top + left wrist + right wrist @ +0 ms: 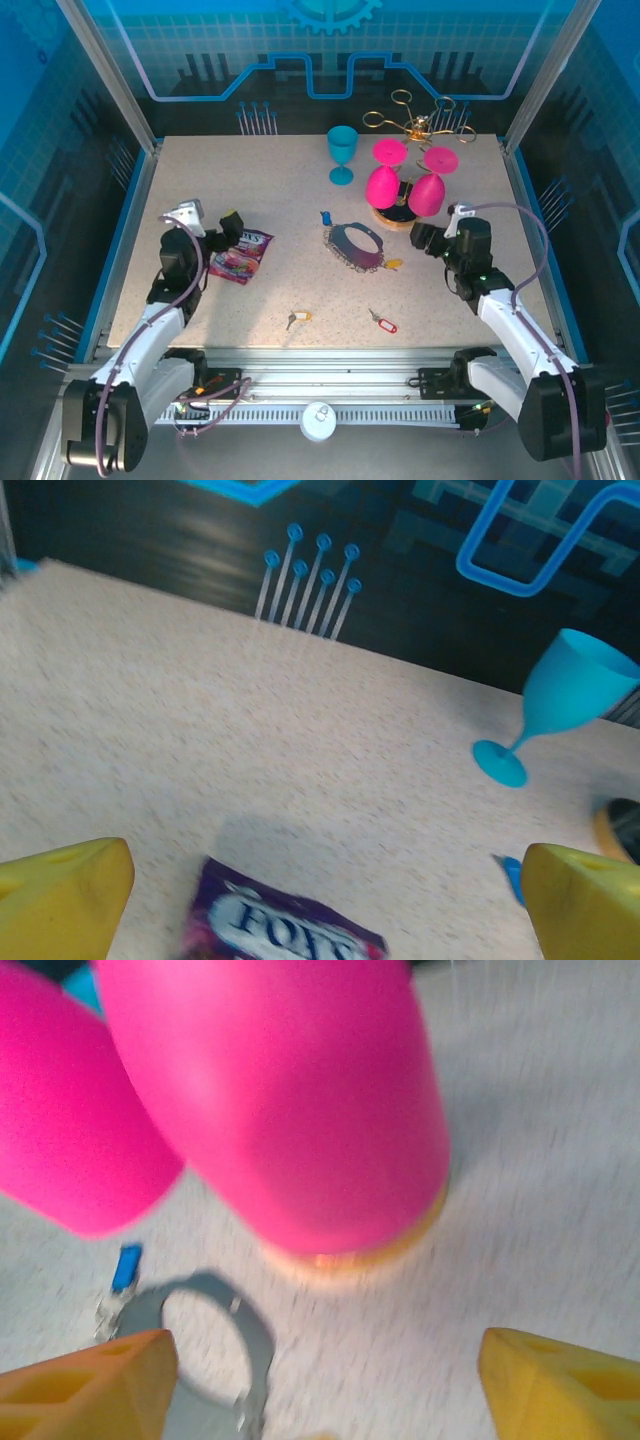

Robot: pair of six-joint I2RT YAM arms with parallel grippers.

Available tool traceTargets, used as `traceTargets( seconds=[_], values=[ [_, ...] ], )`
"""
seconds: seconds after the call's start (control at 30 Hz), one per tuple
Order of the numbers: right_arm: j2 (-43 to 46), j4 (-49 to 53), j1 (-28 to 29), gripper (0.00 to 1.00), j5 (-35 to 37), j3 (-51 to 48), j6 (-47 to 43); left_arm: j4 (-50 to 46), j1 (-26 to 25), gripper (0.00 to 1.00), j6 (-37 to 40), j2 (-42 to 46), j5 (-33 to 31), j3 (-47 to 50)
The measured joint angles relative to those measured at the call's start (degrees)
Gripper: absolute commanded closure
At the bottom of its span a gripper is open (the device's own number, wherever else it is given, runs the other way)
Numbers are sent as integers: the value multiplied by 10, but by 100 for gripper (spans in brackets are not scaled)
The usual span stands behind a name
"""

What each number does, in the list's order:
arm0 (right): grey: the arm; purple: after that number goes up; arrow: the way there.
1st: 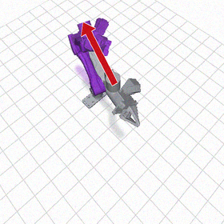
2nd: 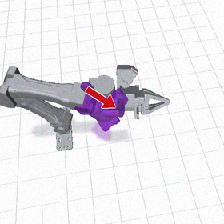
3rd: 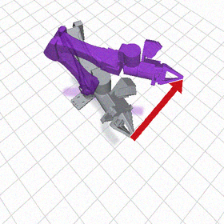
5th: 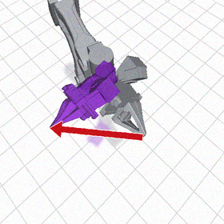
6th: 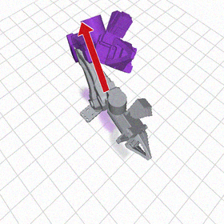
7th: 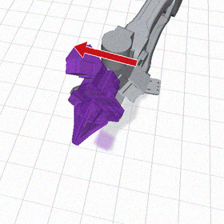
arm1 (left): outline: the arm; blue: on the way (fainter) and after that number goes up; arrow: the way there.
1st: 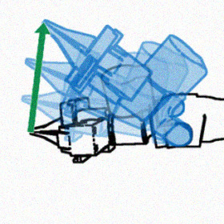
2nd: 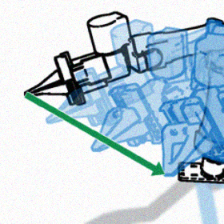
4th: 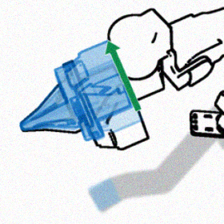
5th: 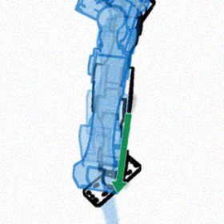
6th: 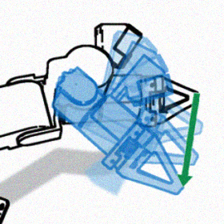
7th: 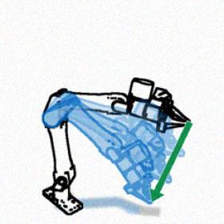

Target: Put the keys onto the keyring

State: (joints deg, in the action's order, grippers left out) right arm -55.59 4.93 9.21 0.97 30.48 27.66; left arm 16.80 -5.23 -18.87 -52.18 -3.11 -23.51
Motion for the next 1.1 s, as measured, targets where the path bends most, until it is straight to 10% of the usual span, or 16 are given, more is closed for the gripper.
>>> traceTargets(
  seconds=[0.6,1.1],
  values=[
    [-73,154,71,55,-20,21,88,-121,-330,26,-262,-220,-41,-143],
    [15,214,73,58,34,33,95,-252,-457,59,-323,-489,-86,-419]
  ],
)
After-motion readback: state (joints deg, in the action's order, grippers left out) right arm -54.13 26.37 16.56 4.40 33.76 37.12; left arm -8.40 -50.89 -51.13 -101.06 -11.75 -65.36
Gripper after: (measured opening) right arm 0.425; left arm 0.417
